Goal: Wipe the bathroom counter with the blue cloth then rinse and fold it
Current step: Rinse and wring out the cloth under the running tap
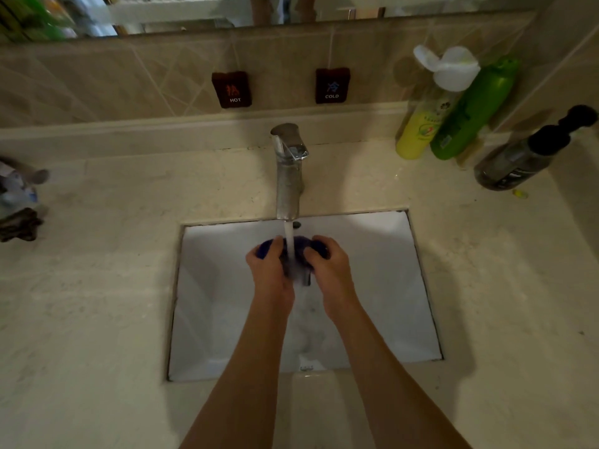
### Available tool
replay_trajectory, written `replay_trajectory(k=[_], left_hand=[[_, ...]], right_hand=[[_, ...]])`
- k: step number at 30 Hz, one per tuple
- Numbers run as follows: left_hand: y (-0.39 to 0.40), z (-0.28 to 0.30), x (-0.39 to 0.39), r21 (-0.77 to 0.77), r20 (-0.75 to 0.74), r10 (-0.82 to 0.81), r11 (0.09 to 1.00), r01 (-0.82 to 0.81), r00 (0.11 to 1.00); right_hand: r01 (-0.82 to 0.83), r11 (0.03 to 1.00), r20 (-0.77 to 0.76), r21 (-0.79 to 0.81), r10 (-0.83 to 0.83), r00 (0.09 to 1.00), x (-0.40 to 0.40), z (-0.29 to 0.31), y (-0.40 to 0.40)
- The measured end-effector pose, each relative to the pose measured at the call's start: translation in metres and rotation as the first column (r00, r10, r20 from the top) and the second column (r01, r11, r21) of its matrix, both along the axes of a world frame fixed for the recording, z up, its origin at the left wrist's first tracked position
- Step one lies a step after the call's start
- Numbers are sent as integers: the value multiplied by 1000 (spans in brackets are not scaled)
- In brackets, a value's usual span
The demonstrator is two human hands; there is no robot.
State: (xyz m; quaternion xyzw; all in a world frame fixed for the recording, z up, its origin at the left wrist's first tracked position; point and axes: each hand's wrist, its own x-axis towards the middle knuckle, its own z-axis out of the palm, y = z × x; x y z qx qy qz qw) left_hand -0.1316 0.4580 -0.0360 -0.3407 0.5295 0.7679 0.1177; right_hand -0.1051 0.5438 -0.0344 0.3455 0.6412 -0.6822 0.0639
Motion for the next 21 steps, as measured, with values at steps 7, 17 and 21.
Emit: replay_trajectory(k=[7,17,21], left_hand=[[14,-10,7,-73,-27,-179,982,176,984],[11,-8,7,209,253,68,970,-123,965],[18,-9,12,296,240,107,939,-177,965]], right_hand=[[-84,995,-107,46,88,990,18,8,-28],[487,700,311,-522,-375,873,28,-25,-4],[523,499,306,-691,-453,837,4,-27,-14]])
